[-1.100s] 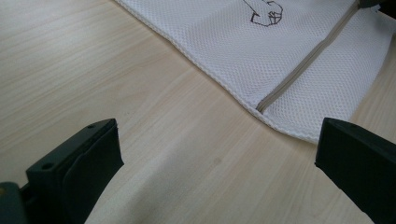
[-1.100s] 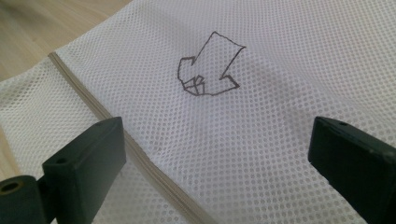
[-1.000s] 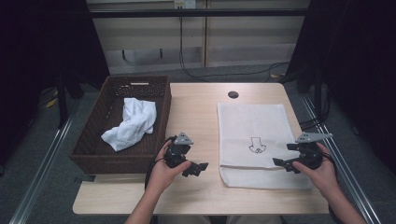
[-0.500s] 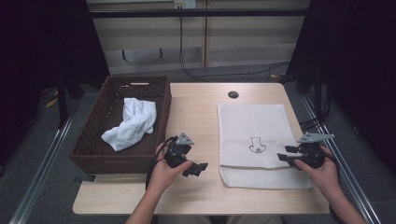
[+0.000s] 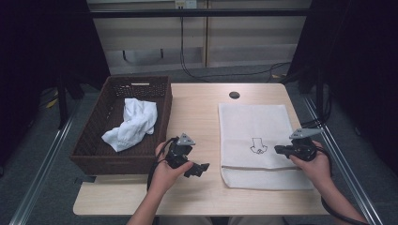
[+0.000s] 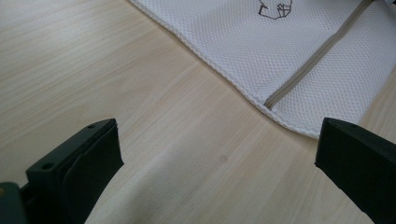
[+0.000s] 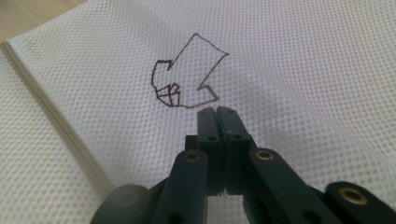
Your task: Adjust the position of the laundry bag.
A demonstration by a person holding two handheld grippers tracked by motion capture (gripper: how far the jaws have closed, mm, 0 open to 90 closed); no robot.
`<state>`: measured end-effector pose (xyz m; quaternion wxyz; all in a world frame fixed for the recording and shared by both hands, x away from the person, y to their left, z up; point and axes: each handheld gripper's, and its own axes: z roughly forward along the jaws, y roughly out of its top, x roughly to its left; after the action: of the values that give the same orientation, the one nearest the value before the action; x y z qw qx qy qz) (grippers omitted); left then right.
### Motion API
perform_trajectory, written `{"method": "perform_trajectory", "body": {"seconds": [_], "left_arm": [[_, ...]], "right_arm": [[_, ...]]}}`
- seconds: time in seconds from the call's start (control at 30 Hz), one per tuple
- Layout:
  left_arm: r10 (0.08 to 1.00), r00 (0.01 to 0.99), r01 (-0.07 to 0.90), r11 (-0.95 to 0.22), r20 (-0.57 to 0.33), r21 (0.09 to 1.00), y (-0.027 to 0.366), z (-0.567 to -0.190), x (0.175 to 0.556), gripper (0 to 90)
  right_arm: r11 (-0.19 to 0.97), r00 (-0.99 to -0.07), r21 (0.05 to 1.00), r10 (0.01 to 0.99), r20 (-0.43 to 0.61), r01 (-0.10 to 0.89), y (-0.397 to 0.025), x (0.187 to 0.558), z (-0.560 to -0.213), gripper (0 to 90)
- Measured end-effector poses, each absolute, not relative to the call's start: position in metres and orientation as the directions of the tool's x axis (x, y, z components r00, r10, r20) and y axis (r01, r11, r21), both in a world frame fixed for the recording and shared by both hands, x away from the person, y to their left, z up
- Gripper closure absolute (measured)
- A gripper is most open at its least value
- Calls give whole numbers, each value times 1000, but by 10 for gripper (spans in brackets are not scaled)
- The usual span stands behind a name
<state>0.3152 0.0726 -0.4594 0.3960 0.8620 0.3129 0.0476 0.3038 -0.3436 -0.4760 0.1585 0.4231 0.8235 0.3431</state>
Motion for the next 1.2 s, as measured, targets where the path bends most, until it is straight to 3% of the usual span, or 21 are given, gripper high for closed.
{"method": "perform_trajectory", "body": {"seconds": [0.6, 1.2], "left_arm": [[568, 803, 504, -487, -180, 713, 72, -461, 313, 1], [566, 806, 502, -493, -176, 711, 73, -461, 314, 1]], "right_arm": [[384, -544, 643, 837, 61, 663, -339, 323, -496, 900], [411, -561, 630, 826, 48, 659, -331, 327, -495, 900]]}}
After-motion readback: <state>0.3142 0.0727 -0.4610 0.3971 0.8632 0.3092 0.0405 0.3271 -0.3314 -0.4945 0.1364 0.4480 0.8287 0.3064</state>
